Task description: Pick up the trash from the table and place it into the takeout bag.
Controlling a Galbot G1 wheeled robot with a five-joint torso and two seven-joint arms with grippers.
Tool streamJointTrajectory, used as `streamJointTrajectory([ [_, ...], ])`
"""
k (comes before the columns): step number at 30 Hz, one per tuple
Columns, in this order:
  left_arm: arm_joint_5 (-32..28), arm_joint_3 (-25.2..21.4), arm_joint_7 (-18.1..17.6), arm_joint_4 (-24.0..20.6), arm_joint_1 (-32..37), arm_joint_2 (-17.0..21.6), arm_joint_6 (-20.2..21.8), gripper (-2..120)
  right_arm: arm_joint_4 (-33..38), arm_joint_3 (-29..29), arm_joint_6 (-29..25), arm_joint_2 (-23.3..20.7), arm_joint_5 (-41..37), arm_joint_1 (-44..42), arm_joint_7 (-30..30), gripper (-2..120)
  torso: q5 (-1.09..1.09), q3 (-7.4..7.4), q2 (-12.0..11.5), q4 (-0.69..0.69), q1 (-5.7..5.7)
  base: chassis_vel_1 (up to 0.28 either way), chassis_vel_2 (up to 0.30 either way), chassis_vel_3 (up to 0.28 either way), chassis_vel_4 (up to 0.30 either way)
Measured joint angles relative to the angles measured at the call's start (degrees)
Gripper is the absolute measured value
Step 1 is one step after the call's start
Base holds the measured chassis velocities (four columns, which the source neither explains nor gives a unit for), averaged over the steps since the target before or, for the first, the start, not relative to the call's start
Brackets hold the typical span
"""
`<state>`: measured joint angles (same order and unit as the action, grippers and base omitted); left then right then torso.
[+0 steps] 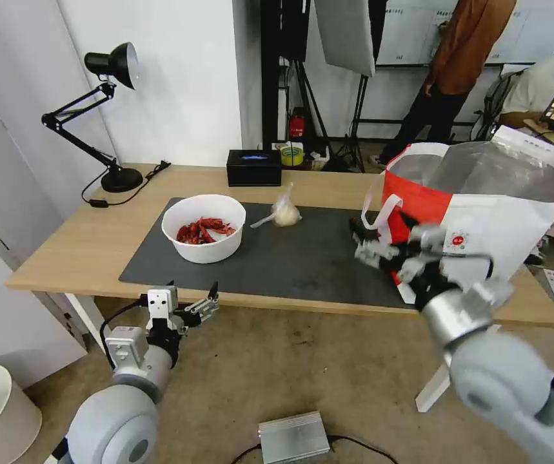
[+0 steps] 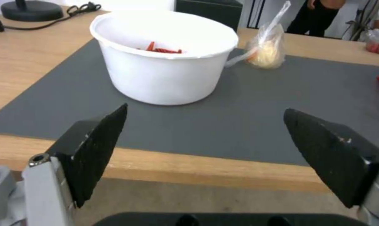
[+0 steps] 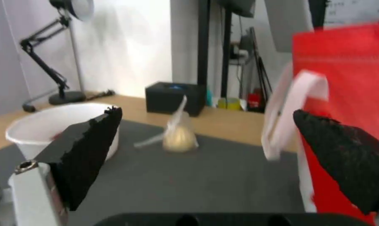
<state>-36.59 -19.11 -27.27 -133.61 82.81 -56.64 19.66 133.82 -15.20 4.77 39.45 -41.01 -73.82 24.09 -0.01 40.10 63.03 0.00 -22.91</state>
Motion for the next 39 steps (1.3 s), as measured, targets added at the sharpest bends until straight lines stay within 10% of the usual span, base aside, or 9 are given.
streamJointTrajectory([
  [39,-2.5,-4.3,4.5,-1.7,3.7,0.4,8.3,100,0.6,1.8,0.8,2.6,7.2,-18.8,5.1,100,0.01,0.0,0.0,0.0,-0.01,0.0,0.0,0.0,0.0],
])
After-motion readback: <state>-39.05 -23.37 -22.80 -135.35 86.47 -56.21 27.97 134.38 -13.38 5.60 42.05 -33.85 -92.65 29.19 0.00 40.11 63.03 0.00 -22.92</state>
